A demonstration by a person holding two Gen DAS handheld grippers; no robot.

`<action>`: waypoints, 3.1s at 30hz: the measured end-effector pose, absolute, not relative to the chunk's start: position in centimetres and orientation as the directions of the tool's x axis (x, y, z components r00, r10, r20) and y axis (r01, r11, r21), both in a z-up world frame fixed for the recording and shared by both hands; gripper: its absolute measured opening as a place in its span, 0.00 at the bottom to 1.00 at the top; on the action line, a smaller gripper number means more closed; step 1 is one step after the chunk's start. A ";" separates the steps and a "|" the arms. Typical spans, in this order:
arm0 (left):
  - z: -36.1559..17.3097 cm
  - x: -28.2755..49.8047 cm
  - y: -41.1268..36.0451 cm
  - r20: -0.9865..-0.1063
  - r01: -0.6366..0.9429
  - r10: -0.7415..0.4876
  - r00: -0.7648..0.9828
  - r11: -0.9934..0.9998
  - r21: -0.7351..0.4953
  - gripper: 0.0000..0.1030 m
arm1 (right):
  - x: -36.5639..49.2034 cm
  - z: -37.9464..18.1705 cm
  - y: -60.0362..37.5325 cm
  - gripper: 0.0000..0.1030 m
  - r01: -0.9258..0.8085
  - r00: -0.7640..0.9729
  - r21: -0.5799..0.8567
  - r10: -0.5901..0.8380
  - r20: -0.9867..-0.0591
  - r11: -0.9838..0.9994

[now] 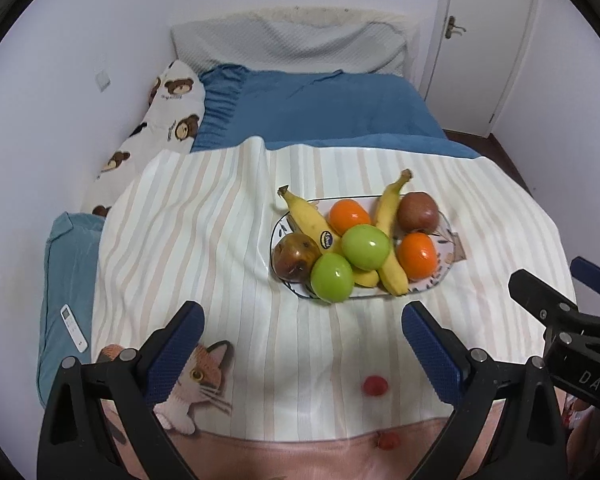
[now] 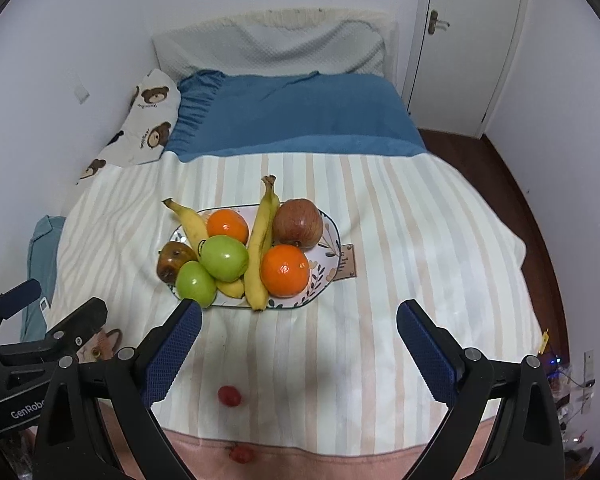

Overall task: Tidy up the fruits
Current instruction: 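Grasp a red tomato with the left tool while the right tool grasps the other tomato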

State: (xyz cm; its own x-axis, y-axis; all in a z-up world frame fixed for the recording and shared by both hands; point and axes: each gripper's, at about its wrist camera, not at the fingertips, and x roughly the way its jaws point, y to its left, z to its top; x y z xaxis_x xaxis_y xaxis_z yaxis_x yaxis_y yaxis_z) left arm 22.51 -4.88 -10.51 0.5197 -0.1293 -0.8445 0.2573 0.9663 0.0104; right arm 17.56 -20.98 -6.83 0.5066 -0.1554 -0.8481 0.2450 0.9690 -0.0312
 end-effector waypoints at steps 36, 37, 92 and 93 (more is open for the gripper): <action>-2.8 12.0 -3.8 -0.758 0.165 -0.053 0.650 0.984 0.072 0.98 | 4.2 2.8 -19.8 0.97 0.211 0.654 0.092 -0.071 -0.753 0.973; -3.6 12.3 -3.8 -0.761 0.146 -0.019 0.649 0.984 0.100 0.98 | 4.6 1.8 -20.0 0.97 0.200 0.635 0.116 -0.038 -0.771 0.973; -32.1 24.6 -13.7 -0.981 0.365 -0.168 -0.098 0.911 -0.192 0.27 | 8.6 -24.6 -24.3 0.28 0.470 0.307 0.293 0.157 -0.939 0.833; -31.9 24.6 -13.5 -0.982 0.355 -0.168 -0.088 0.915 -0.189 0.27 | 8.5 -24.5 -24.3 0.28 0.469 0.306 0.294 0.159 -0.939 0.833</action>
State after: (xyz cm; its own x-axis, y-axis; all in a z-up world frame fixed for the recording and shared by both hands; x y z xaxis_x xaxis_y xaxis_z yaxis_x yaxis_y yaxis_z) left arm 24.65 -13.46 -31.87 -0.0882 -0.1684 -0.9818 0.3554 0.9154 -0.1890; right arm 8.52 -24.29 -24.52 0.3064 0.1587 -0.9386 0.4691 0.8328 0.2939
